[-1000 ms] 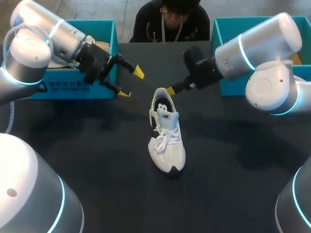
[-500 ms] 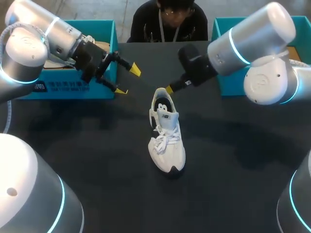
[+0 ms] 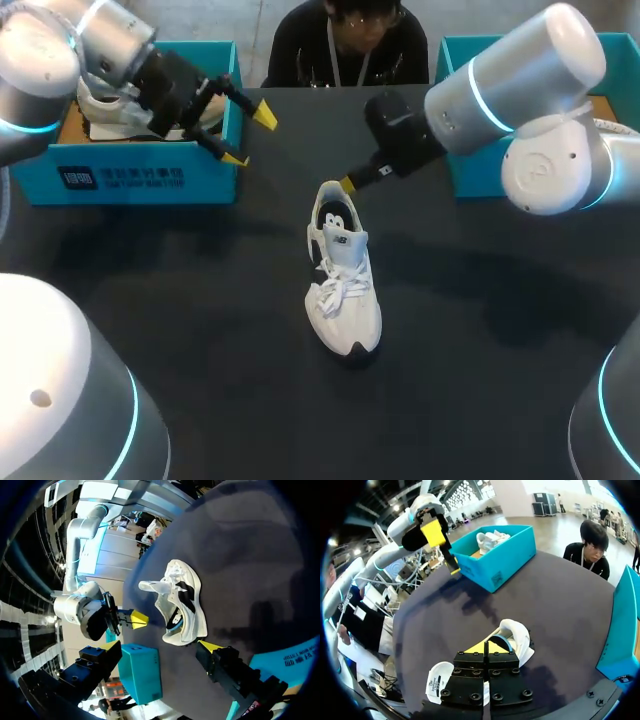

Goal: Take the shoe out of the shoebox, open the shoe tongue, remove and reinsert the insole, then place the shoe into the shoebox

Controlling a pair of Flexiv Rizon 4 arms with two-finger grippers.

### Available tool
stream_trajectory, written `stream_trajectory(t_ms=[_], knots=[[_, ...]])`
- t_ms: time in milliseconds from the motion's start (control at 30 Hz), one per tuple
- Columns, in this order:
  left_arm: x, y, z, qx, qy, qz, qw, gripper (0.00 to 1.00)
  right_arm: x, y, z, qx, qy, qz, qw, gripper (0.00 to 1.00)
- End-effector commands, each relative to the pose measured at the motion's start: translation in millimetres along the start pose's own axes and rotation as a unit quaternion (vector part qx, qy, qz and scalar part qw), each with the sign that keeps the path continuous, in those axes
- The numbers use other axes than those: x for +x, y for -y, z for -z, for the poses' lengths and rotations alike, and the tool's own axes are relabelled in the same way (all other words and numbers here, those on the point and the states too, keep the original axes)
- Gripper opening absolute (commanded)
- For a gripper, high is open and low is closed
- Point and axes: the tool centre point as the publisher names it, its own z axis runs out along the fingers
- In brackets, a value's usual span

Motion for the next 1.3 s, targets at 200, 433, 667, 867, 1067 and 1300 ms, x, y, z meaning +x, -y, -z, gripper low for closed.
stream_trajectory(t_ms=[200,433,667,867,1067,1300], knots=[[-9.2,3,25,0.005,-0.018,-0.01,1.0,1.0,8.4,5.4,-3,0.028,0.098,-0.054,0.993,0.0],[-14.3,7,49,-0.004,-0.026,-0.016,1.0,1.0,15.2,9.8,-10,0.041,0.131,-0.086,0.987,0.0],[-16.1,12,81,-0.026,-0.039,-0.021,0.999,1.0,24.6,10.5,-21,0.068,0.155,-0.108,0.98,0.0],[-15.3,12,104,-0.04,-0.045,-0.024,0.998,1.0,31.2,12.8,-32,0.08,0.171,-0.132,0.973,0.0],[-17.0,11,123,-0.048,-0.049,-0.031,0.997,1.0,37.1,16.8,-42,0.096,0.189,-0.156,0.965,0.0],[-19.7,14,139,-0.056,-0.046,-0.045,0.996,1.0,43.4,20.8,-50,0.122,0.219,-0.171,0.953,0.0]])
